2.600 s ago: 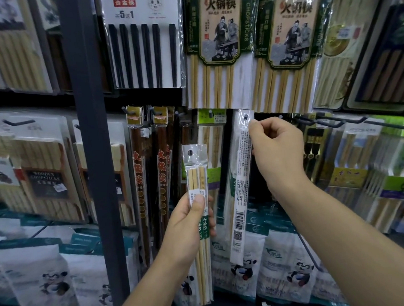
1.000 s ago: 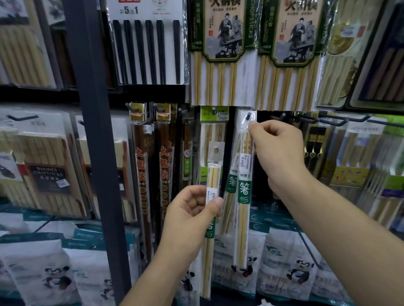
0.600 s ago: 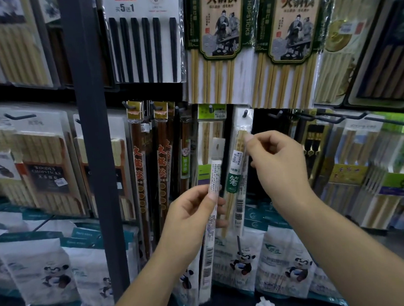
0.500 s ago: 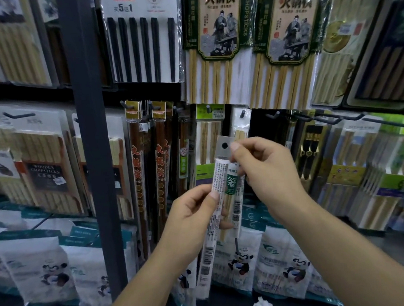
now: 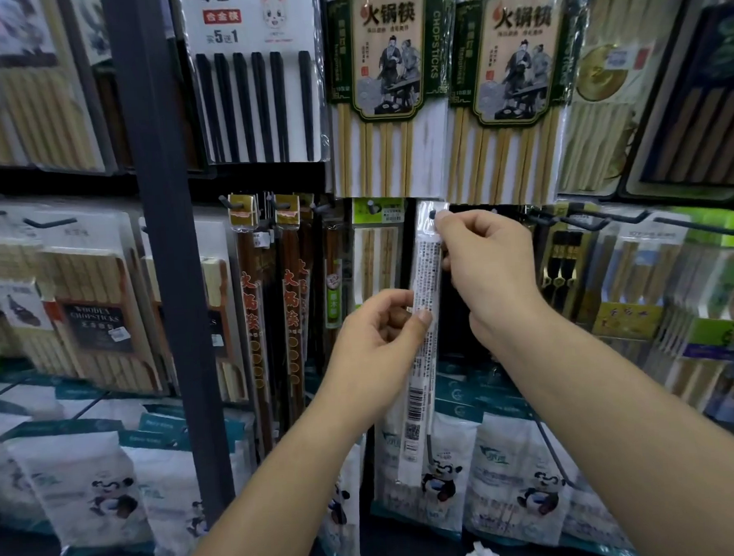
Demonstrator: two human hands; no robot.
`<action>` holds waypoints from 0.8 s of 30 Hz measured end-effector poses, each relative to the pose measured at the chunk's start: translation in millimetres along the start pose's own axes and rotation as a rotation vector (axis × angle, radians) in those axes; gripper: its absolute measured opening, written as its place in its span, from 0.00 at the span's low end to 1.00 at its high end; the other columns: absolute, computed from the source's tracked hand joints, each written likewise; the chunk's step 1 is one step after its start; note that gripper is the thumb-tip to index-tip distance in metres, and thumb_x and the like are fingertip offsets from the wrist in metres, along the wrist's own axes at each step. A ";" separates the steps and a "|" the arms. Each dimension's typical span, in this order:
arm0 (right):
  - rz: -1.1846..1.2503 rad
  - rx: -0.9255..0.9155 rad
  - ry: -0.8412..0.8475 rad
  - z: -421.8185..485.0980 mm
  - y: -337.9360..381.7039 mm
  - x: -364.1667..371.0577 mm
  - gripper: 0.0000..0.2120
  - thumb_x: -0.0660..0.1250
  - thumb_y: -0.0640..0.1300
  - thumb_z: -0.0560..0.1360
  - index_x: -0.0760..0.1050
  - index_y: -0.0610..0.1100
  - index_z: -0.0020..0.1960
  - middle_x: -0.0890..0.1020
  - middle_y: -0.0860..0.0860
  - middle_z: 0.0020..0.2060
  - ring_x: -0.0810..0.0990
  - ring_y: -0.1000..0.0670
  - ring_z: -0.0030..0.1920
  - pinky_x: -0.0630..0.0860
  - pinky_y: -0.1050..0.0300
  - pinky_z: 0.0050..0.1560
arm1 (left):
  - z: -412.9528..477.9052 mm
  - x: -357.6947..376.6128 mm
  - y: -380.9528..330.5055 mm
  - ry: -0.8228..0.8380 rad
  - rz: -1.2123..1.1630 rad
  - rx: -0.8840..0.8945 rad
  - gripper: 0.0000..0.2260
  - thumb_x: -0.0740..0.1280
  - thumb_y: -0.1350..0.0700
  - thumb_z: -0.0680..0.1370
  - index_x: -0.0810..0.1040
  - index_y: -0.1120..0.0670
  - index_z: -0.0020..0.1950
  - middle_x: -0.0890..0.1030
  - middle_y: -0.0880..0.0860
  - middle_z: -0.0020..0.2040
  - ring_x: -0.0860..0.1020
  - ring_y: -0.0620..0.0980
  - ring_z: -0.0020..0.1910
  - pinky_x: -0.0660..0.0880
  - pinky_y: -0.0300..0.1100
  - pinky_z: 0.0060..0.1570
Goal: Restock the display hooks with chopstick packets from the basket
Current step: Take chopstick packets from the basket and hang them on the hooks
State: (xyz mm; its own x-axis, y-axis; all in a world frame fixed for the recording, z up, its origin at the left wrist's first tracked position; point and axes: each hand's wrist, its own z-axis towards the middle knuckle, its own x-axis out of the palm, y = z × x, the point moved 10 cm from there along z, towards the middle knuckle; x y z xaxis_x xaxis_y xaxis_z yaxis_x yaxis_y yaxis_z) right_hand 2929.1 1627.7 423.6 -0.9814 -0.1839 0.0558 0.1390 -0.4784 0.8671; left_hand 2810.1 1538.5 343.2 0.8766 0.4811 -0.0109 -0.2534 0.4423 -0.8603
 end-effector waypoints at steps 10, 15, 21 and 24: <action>-0.072 -0.030 -0.039 9.1 -4.6 -1.3 0.14 0.69 0.47 0.80 0.82 0.37 0.42 0.79 0.49 0.34 0.73 0.61 0.31 0.77 0.63 0.37 | 5.2 -1.2 6.0 -0.004 0.000 -0.033 0.06 0.71 0.57 0.80 0.79 0.46 0.54 0.82 0.55 0.44 0.79 0.43 0.40 0.81 0.41 0.46; -0.125 -0.061 -0.034 1.7 -14.5 -10.6 0.09 0.71 0.50 0.78 0.81 0.47 0.42 0.81 0.55 0.33 0.77 0.60 0.34 0.80 0.58 0.41 | 1.5 -4.4 9.7 0.023 0.199 -0.039 0.04 0.71 0.49 0.79 0.80 0.48 0.48 0.82 0.51 0.42 0.80 0.49 0.39 0.82 0.49 0.44; -0.218 -0.155 0.049 -12.9 -34.6 -7.0 0.11 0.66 0.53 0.81 0.75 0.52 0.61 0.81 0.54 0.54 0.78 0.66 0.49 0.74 0.73 0.46 | 21.6 -13.3 1.8 -0.055 0.378 0.038 0.16 0.59 0.36 0.81 0.76 0.46 0.56 0.77 0.46 0.55 0.77 0.39 0.52 0.77 0.42 0.54; -0.264 -0.138 0.244 -18.1 -58.0 17.5 0.25 0.53 0.59 0.85 0.57 0.55 0.81 0.65 0.56 0.78 0.63 0.59 0.76 0.62 0.55 0.76 | 36.9 5.9 10.7 0.011 0.171 -0.053 0.19 0.58 0.41 0.85 0.70 0.47 0.72 0.74 0.39 0.62 0.72 0.23 0.56 0.69 0.24 0.56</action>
State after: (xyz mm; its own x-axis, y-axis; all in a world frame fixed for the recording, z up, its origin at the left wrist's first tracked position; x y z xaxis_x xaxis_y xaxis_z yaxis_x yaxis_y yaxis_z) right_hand 2906.3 1636.7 365.3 -0.9277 -0.2295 -0.2943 -0.0817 -0.6446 0.7602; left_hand 2797.5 1574.0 352.7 0.8269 0.5376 -0.1648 -0.3778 0.3141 -0.8710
